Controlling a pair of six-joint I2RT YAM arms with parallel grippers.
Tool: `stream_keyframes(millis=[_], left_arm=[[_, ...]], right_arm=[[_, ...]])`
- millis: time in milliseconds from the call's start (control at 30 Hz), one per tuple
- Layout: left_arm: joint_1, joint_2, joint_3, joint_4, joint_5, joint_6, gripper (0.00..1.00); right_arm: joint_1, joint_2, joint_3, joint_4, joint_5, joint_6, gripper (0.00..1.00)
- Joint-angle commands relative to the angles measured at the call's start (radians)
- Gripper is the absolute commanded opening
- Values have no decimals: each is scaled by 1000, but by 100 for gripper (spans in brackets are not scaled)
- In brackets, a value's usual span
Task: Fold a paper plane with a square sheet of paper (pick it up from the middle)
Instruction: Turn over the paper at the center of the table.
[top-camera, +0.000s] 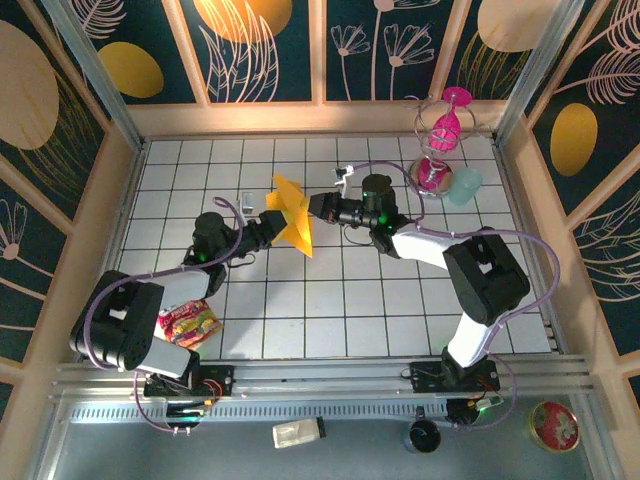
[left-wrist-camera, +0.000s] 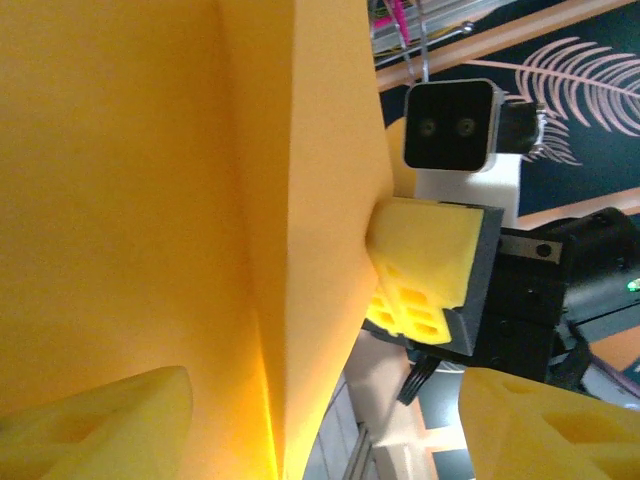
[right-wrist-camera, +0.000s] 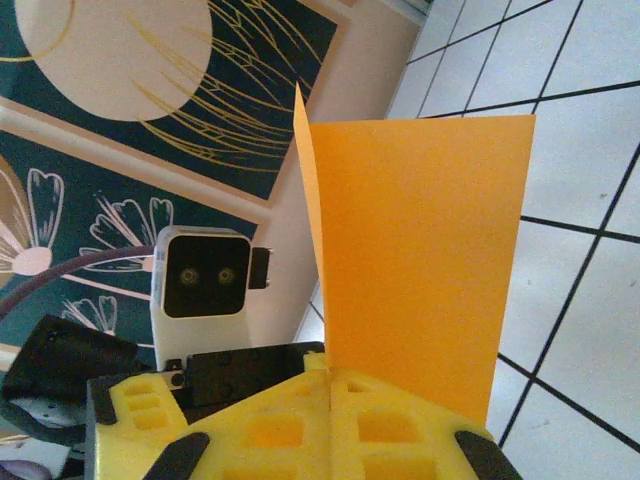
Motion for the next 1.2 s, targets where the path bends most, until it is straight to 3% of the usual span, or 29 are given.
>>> stream_keyframes(millis=[0,233,567,933,1067,1167], left_arm=[[-9,25,34,127,51,-24,65],[-33,49,83,55,81,54,55],[-35,71,74,155,103,11,42],[-35,77,79,113,69,26,25],[-35,77,81,103,54,33,20],[-35,72,83,68,43,55,16]], right_arm=[[-5,-38,-11,79,-34,54,1],[-8,-31,-16,124,-61,98,1],[-22,-31,-34,166,-75,140,1],[-23,-41,-56,166,-78,140,3],[-22,-45,-61,155,-75,134,5],[-51,-58,-72,132,-61,117,13]])
